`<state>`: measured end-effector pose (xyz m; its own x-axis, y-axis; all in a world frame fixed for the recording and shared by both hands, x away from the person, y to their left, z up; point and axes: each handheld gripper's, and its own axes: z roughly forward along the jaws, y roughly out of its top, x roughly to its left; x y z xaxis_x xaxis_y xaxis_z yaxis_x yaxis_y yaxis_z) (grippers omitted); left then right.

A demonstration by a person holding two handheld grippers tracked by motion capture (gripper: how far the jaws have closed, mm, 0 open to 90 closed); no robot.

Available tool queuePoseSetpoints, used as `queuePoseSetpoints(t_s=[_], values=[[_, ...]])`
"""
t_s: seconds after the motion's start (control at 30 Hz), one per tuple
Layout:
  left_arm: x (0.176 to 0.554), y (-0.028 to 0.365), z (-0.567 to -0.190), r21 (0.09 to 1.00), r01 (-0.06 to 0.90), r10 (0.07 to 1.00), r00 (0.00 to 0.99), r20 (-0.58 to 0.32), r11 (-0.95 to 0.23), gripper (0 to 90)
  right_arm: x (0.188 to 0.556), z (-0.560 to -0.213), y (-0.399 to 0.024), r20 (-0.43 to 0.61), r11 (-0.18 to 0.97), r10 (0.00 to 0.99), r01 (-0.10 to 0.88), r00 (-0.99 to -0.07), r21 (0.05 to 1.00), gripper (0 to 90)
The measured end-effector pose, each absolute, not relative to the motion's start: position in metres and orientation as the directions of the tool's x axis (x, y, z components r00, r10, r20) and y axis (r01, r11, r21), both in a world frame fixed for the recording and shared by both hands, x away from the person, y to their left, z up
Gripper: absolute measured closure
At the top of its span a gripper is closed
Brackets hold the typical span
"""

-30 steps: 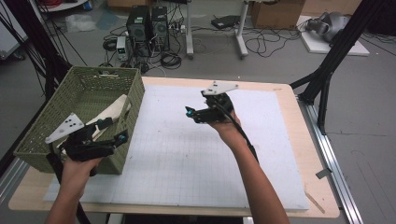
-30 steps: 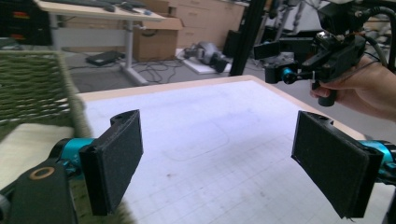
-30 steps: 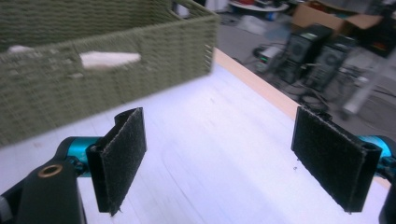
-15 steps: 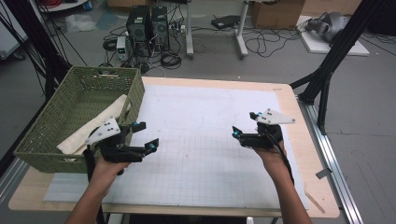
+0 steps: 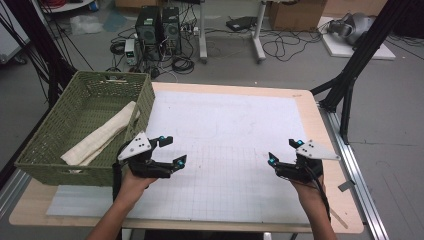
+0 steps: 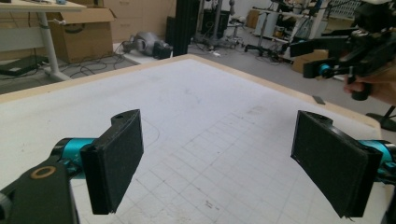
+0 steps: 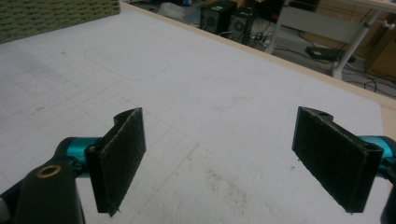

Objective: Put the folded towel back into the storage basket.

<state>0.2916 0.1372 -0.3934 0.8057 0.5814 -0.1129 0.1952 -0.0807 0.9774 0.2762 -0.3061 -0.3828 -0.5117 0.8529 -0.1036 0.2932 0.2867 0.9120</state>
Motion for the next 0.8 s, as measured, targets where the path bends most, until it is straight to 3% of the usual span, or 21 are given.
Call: queuePoseSetpoints(t_s=[0.3, 0.8], values=[[0.291, 0.127, -0.406, 0.973, 0.193, 0.579, 0.811, -0.088, -0.124, 17.1, 0.266, -0.402, -0.325, -0.059, 0.234, 0.88, 0.322, -0.472, 0.917, 15.9], [0.287, 0.131, -0.416, 0.971, 0.204, 0.609, 0.788, -0.09, -0.121, 16.9, 0.266, -0.403, -0.333, -0.035, 0.196, 0.895, 0.322, -0.446, 0.926, 15.8]])
